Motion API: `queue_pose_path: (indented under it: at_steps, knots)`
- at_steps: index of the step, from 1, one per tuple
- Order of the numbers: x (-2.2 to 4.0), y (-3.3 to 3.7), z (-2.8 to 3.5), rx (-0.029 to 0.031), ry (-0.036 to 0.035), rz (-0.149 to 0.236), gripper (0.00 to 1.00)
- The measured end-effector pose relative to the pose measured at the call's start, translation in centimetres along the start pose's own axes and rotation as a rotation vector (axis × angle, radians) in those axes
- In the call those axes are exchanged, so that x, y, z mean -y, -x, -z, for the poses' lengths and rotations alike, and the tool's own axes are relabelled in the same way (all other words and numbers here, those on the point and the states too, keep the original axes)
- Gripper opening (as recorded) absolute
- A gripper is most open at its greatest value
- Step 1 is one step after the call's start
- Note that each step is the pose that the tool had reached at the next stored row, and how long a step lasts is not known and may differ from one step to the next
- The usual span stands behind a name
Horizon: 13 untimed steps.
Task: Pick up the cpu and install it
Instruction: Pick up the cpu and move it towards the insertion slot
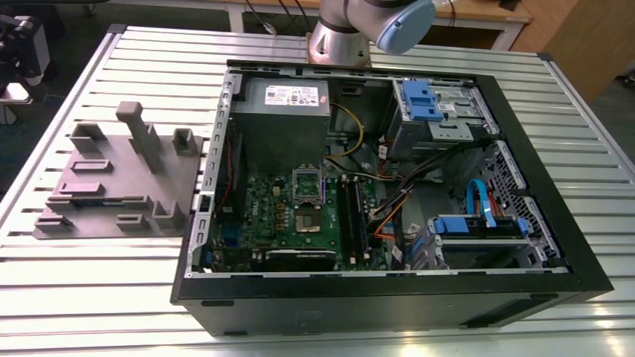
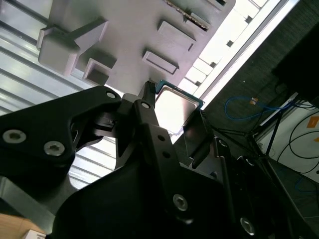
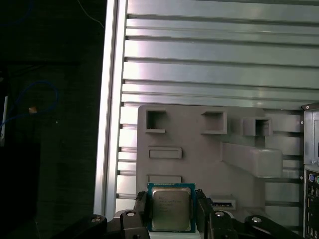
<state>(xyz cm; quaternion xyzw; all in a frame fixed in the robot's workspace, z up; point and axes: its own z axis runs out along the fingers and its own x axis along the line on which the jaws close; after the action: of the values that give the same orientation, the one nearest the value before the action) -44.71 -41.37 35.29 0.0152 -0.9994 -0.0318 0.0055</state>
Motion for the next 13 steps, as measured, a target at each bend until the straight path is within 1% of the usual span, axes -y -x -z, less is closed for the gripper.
queue_pose_path:
  at_steps: [7, 13]
  knots:
    - [0.01, 0.46, 0.0, 0.0001, 0.0001, 0.0, 0.47]
    - [0.02, 0.5, 0.0, 0.0001, 0.0001, 0.0, 0.47]
